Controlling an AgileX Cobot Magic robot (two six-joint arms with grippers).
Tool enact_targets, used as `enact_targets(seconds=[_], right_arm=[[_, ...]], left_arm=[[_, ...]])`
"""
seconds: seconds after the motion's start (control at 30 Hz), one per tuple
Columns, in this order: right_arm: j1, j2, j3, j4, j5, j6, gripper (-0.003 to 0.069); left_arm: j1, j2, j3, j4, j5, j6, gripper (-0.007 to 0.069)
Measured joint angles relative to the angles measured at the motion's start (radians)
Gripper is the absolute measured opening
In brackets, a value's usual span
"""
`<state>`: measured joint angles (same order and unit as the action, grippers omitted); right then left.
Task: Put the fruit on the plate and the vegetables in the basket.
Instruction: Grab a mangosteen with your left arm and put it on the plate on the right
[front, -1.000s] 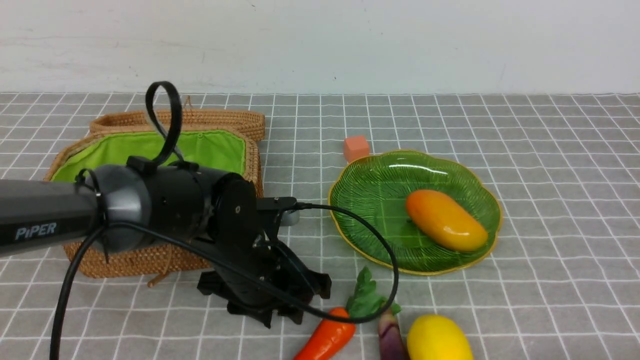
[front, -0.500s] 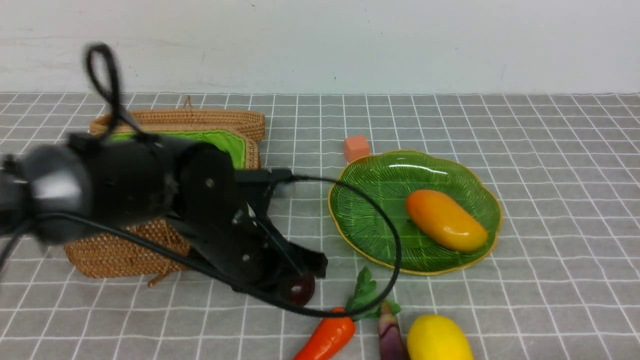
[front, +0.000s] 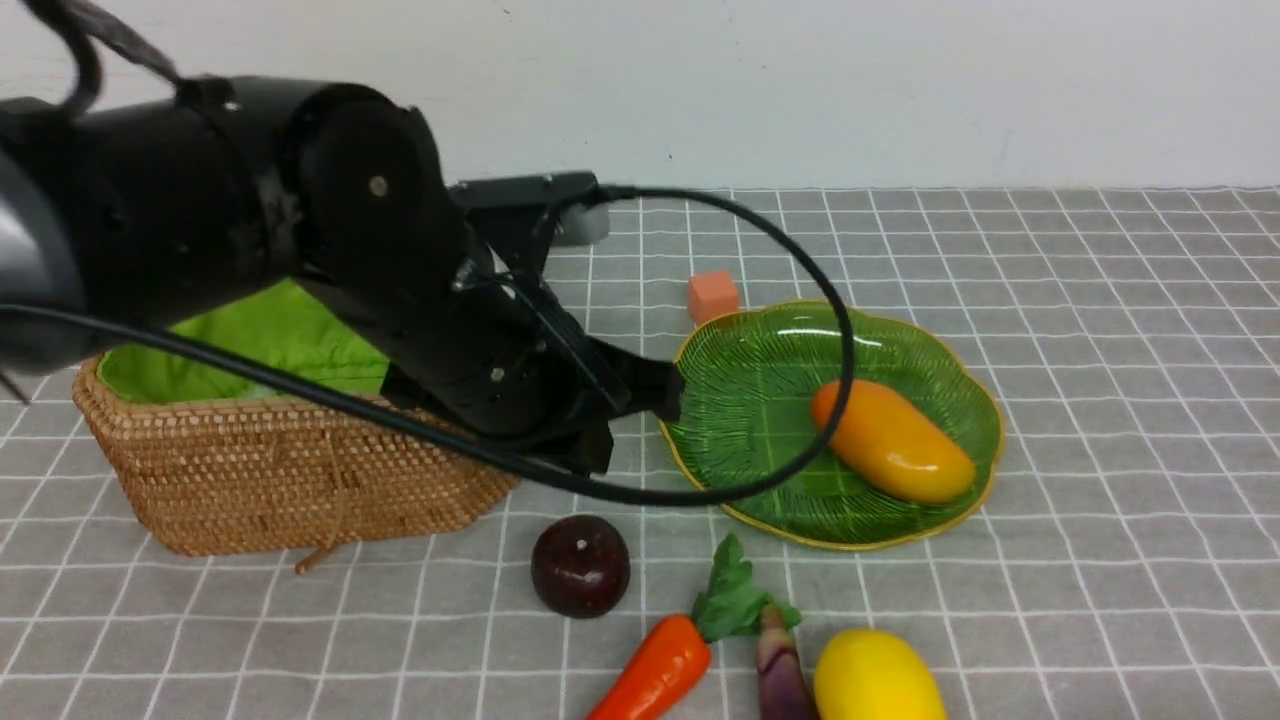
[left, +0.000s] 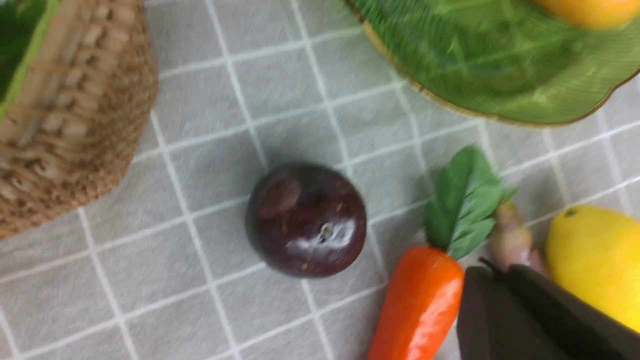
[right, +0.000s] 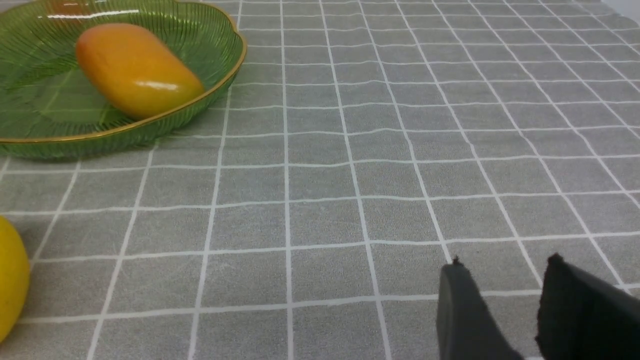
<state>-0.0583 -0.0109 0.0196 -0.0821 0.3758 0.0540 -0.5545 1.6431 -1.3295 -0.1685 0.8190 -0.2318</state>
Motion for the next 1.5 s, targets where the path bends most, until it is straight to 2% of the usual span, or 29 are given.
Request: enact_targets(seconds=[0.17,0.2,0.23,0.27,0.33,0.4,0.47,0.57,0.6,0.7,0.83,0.87,0.93,1.13,1.23,1.33,1.37,1.43,1.5], right_arm=[[0.0,0.0,0.0,0.0,0.0,0.0,0.024],[0.0,0.0,0.0,0.0,0.0,0.0,0.024],[0.0,0.0,0.0,0.0,0.0,0.0,0.024],[0.0,0.0,0.0,0.0,0.0,0.0,0.024],[0.0,0.0,0.0,0.0,0.0,0.0,0.024],[0.0,0.0,0.0,0.0,0.0,0.0,0.024],[0.0,0.0,0.0,0.0,0.0,0.0,0.024],[0.0,0.0,0.0,0.0,0.0,0.0,0.024],[0.0,0.0,0.0,0.0,0.0,0.0,0.024],[0.0,0.0,0.0,0.0,0.0,0.0,0.024],[0.0,0.0,0.0,0.0,0.0,0.0,0.024],[0.0,0.0,0.0,0.0,0.0,0.0,0.024],[0.0,0.0,0.0,0.0,0.0,0.0,0.024],[0.0,0.0,0.0,0.0,0.0,0.0,0.024],[0.0,0.0,0.0,0.0,0.0,0.0,0.024],[0.0,0.0,0.0,0.0,0.0,0.0,0.024],[0.0,0.0,0.0,0.0,0.0,0.0,0.024],[0.0,0.0,0.0,0.0,0.0,0.0,0.024],[0.0,0.0,0.0,0.0,0.0,0.0,0.024]], left_arm=[[0.0,0.08,0.0,0.034,0.047,-0.002,0.0294],[0.0,0.111,0.0,0.039,0.045,-0.01,0.0395],[0.0,0.126,0.0,0.041,0.039,-0.018,0.0447],[0.0,0.149,0.0,0.043,0.02,-0.028,0.0531],[0.0,0.18,0.0,0.043,-0.008,-0.041,0.0609],[0.0,0.223,0.0,0.041,-0.038,-0.049,0.065],[0.0,0.265,0.0,0.04,-0.067,-0.05,0.0657],[0.0,0.307,0.0,0.041,-0.075,-0.05,0.0588],[0.0,0.308,0.0,0.041,-0.075,-0.05,0.0588],[0.0,0.311,-0.001,0.04,-0.065,-0.05,0.0396],[0.0,0.276,-0.004,0.041,-0.06,-0.05,0.0058],[0.0,0.259,-0.004,0.041,-0.06,-0.05,0.0009],[0.0,0.234,-0.004,0.041,-0.06,-0.05,-0.0013],[0.0,0.149,-0.005,0.045,-0.055,-0.061,-0.0012],[0.0,0.14,-0.006,0.06,-0.071,-0.061,0.0024],[0.0,0.145,-0.006,0.081,-0.078,-0.061,0.0116],[0.0,0.147,-0.006,0.083,-0.078,-0.061,0.0125],[0.0,0.158,-0.006,0.089,-0.097,-0.061,0.0262],[0.0,0.168,-0.006,0.09,-0.112,-0.061,0.0337]])
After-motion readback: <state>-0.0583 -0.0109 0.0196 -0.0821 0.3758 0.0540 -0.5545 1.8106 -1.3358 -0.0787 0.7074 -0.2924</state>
